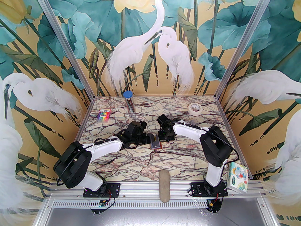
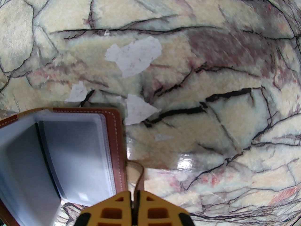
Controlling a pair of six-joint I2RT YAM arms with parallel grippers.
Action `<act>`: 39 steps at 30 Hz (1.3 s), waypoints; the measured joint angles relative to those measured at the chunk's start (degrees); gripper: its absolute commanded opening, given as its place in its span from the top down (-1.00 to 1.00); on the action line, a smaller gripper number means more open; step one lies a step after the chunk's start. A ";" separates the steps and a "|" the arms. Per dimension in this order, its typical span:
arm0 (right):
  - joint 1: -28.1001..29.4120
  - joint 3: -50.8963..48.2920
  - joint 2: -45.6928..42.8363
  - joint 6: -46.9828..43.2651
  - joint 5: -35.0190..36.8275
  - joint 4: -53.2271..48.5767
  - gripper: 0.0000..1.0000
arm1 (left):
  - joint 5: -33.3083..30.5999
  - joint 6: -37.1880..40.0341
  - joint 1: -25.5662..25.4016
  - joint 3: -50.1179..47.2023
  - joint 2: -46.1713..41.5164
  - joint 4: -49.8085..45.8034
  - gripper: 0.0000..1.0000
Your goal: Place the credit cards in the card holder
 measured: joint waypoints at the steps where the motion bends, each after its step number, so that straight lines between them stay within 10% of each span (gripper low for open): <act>1: 0.00 0.00 0.00 -0.02 0.13 0.00 0.83 | -0.09 -0.02 -0.04 0.00 0.00 -0.09 -0.01; 17: 0.00 -0.09 -0.02 -0.02 1.11 -0.31 0.82 | -0.11 -0.66 -0.70 2.58 3.30 -0.04 0.62; 39: -1.51 -2.84 -3.15 0.00 1.55 -0.37 0.60 | 0.74 -0.11 -2.38 6.99 10.69 -0.17 0.06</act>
